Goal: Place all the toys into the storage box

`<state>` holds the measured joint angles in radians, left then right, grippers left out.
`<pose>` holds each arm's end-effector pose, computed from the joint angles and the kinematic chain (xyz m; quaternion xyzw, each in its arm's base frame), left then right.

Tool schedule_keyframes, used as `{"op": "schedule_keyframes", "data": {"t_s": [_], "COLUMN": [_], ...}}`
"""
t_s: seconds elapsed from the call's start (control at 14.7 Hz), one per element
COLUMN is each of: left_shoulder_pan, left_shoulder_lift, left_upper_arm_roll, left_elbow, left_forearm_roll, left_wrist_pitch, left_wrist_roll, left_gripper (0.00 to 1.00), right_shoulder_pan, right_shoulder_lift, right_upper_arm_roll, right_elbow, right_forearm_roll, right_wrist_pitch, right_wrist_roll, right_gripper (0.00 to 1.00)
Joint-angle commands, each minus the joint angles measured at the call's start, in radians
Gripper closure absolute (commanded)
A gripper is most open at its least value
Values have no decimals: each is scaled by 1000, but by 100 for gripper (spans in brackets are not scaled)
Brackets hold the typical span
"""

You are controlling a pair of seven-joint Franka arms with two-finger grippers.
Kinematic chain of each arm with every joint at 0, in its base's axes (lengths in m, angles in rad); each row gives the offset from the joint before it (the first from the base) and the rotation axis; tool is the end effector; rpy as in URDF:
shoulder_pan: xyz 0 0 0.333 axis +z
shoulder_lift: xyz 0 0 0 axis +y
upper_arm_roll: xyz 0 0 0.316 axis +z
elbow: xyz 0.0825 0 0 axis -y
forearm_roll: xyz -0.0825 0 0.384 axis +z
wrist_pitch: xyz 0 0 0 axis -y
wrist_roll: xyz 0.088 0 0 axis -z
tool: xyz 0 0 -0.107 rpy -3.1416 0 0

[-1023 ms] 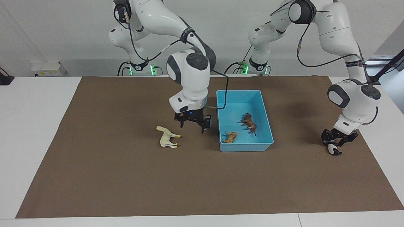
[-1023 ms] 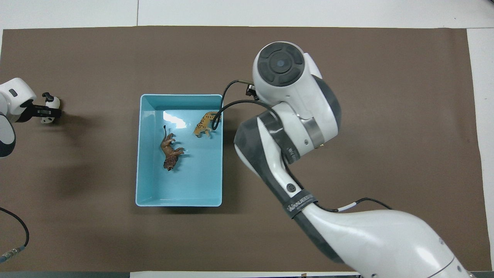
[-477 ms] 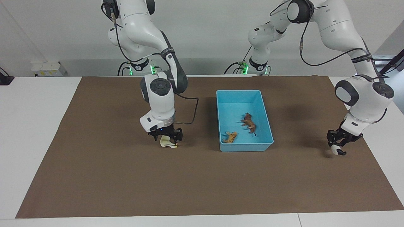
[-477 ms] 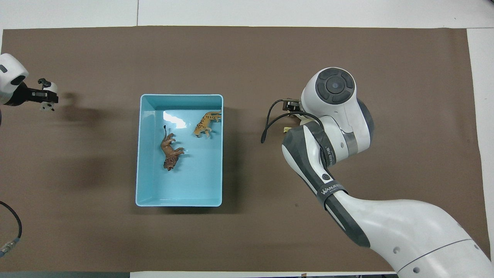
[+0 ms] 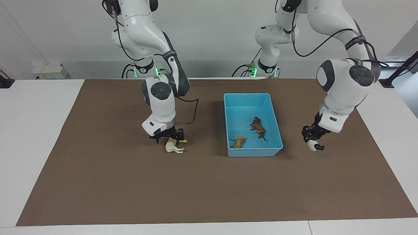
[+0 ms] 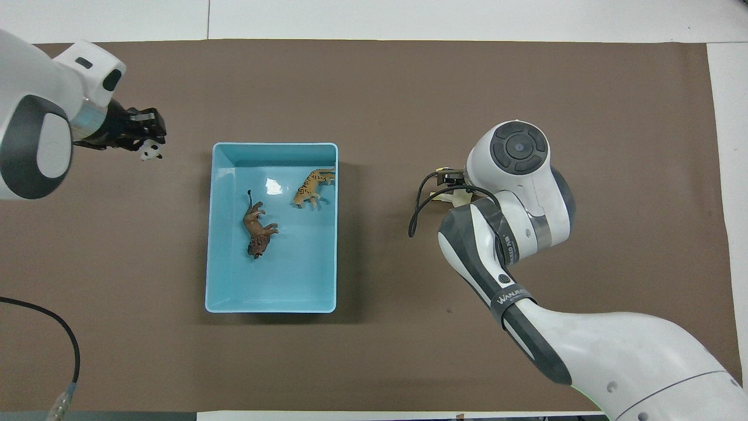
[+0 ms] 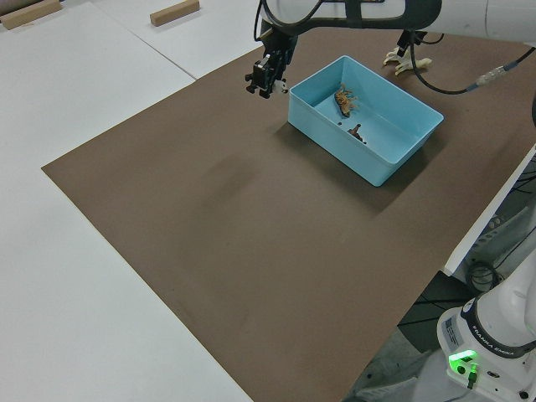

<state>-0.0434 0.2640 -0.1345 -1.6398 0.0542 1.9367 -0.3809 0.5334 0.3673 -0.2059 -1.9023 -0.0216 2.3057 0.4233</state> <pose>0.6350 -0.1027 0.4663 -0.9953 -0.0947 -0.0192 0.0028 0.5939 0.2088 0.3152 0.9982 -0.0333 0.0365 0.0337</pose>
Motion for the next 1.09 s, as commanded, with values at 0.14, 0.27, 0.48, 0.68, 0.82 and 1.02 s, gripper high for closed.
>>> {"op": "schedule_keyframes", "data": {"t_s": [0.14, 0.27, 0.48, 0.68, 0.82, 1.02], "left_shoulder_pan": [-211, -260, -318, -309, -303, -227], "left_shoulder_lift": [-136, -198, -238, -235, -230, -227], "left_upper_arm_roll": [21, 22, 22, 24, 29, 29], "left_elbow": [-211, -384, -532, -522, -483, -349], "left_forearm_roll": [-5, -5, -5, -4, -4, -2], "left_wrist_pitch": [-10, 173, 297, 280, 266, 121], "left_wrist_roll": [-265, -291, -335, -323, -320, -232], "left_gripper": [100, 100, 100, 17, 0, 0], "right_shoulder_pan": [-6, -4, -3, 20, 23, 23], "right_shoulder_lift": [8, 15, 15, 15, 15, -4], "right_upper_arm_roll": [13, 13, 13, 14, 13, 14], "right_elbow": [-75, -81, -97, -75, -20, 118], "right_forearm_roll": [-3, -3, -3, 5, 5, 6], "right_wrist_pitch": [136, 156, 189, 169, 95, -88], "right_wrist_roll": [-25, -25, -21, 18, 31, 32], "right_gripper": [0, 0, 98, 100, 100, 100]}}
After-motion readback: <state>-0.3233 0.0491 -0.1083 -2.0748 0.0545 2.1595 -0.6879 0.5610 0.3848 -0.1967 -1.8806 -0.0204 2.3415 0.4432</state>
